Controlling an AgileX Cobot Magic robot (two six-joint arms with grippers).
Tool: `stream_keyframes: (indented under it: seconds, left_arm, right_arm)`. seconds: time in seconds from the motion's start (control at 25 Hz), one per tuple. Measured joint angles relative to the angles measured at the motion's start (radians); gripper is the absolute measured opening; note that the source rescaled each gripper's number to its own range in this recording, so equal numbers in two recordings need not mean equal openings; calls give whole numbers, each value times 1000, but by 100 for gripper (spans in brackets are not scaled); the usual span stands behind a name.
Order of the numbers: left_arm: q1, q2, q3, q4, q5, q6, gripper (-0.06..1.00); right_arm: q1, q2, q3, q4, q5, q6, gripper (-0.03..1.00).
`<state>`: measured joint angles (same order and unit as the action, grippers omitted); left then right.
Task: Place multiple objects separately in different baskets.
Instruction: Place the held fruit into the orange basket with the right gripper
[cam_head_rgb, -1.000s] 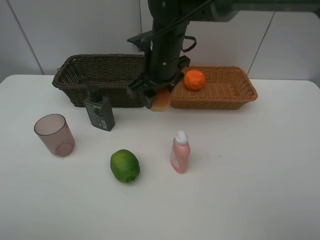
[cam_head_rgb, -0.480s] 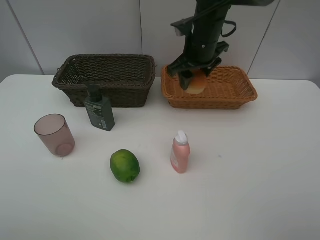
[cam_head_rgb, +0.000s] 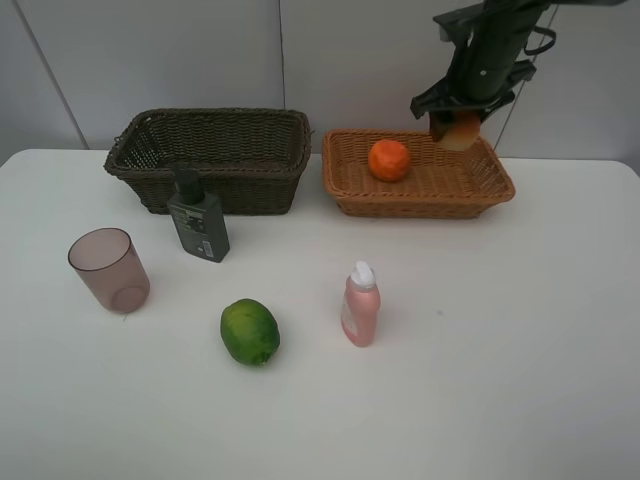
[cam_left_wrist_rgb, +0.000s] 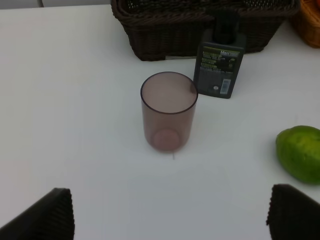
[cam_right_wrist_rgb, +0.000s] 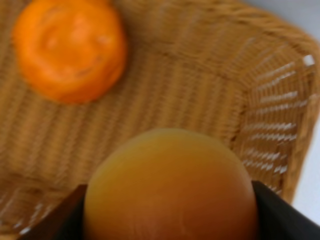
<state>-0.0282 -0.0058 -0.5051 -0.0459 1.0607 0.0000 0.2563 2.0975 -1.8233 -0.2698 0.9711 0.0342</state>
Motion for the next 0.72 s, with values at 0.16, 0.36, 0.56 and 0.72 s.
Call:
stream_keyframes:
  seconds: [0.16,0.36,0.56,0.72]
  left_arm:
    - [0,0,0,0,0,0,100]
    - [0,0,0,0,0,0,100]
    - [0,0,0,0,0,0,100]
    - [0,0,0,0,0,0,100]
  right_arm:
    - [-36,16,0,0,-42,0,46]
    - [-38,88,0,15,-91,0,46]
    - [-38,144,0,41,-133,1,46]
    - [-38,145,0,42,-140,1,46]
